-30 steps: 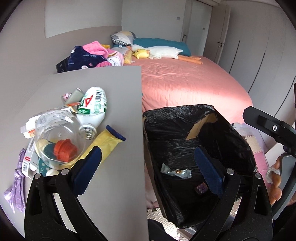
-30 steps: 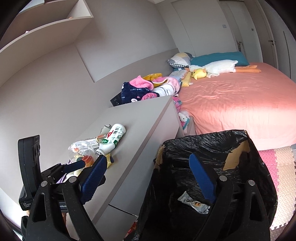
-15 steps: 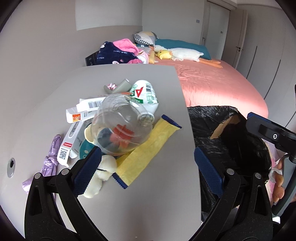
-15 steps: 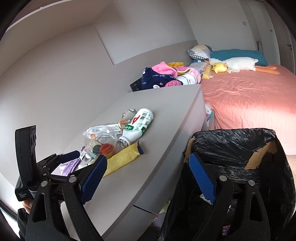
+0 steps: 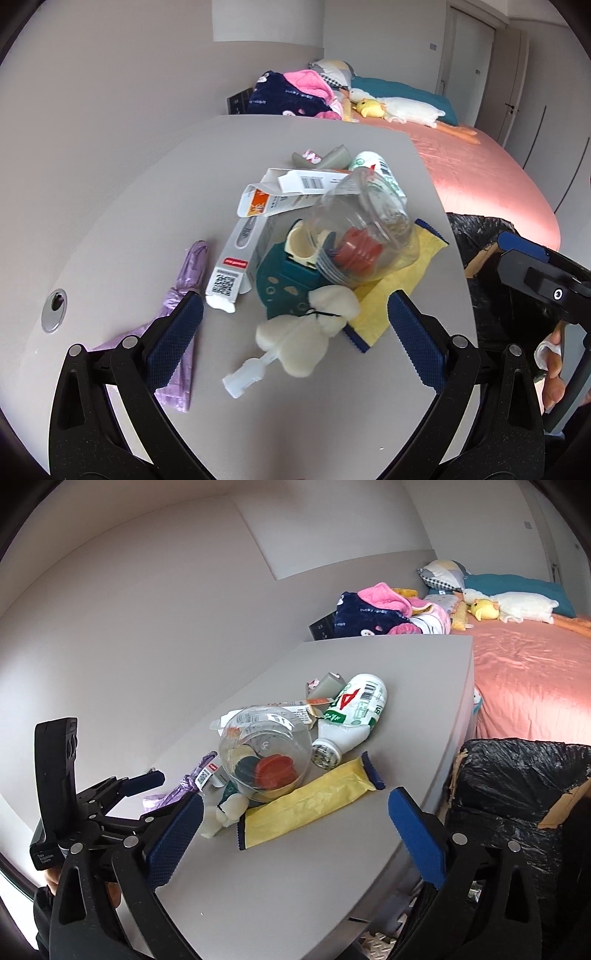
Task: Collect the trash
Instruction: 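Move both open tools back to the trash pile on the table, then grasp the purple plastic bag with the left tool while the right tool grasps the clear jar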
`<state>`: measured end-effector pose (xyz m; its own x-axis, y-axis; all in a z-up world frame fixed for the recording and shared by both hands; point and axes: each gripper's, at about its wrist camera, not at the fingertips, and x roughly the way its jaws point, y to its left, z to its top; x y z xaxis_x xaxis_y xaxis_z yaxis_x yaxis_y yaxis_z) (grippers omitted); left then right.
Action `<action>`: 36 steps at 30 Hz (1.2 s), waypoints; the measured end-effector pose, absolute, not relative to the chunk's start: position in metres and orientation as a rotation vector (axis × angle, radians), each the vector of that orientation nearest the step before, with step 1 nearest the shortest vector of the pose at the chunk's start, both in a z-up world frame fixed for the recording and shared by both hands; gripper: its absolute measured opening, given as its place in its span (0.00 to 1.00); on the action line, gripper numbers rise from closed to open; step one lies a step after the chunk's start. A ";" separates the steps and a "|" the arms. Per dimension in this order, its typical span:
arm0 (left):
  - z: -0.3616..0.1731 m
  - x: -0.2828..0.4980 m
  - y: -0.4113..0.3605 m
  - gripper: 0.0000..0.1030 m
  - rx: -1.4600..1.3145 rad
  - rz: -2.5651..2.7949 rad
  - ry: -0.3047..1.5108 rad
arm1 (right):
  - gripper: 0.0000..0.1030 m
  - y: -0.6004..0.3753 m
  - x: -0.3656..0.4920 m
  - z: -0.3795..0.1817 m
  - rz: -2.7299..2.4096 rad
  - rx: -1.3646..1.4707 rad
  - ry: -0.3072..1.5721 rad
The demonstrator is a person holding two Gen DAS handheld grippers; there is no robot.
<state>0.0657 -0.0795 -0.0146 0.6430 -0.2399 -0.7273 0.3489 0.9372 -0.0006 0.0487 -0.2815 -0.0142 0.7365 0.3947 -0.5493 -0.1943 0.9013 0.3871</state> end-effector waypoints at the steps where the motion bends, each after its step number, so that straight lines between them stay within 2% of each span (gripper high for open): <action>1: -0.015 0.068 -0.075 0.94 0.143 -0.327 0.807 | 0.97 -0.278 0.052 -0.016 0.337 0.315 0.675; 19: -0.040 0.102 -0.012 0.94 0.072 -0.195 0.875 | 0.97 -0.250 0.110 -0.045 0.394 0.417 0.768; 32: -0.057 0.114 0.000 0.94 0.089 -0.156 0.926 | 0.97 -0.228 0.136 -0.045 0.365 0.360 0.738; 33: -0.059 0.115 0.001 0.93 0.089 -0.151 0.929 | 0.97 -0.225 0.138 -0.045 0.366 0.351 0.738; 35: -0.061 0.117 0.001 0.79 0.089 -0.151 0.940 | 0.97 -0.222 0.138 -0.047 0.370 0.345 0.743; 36: -0.063 0.119 0.002 0.75 0.089 -0.154 0.952 | 0.97 -0.221 0.139 -0.048 0.371 0.346 0.745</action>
<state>0.1186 0.0019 -0.0630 0.5705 -0.0921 -0.8161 0.1705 0.9853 0.0080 0.1392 -0.2214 -0.0475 0.6769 0.4427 -0.5881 -0.2023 0.8800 0.4297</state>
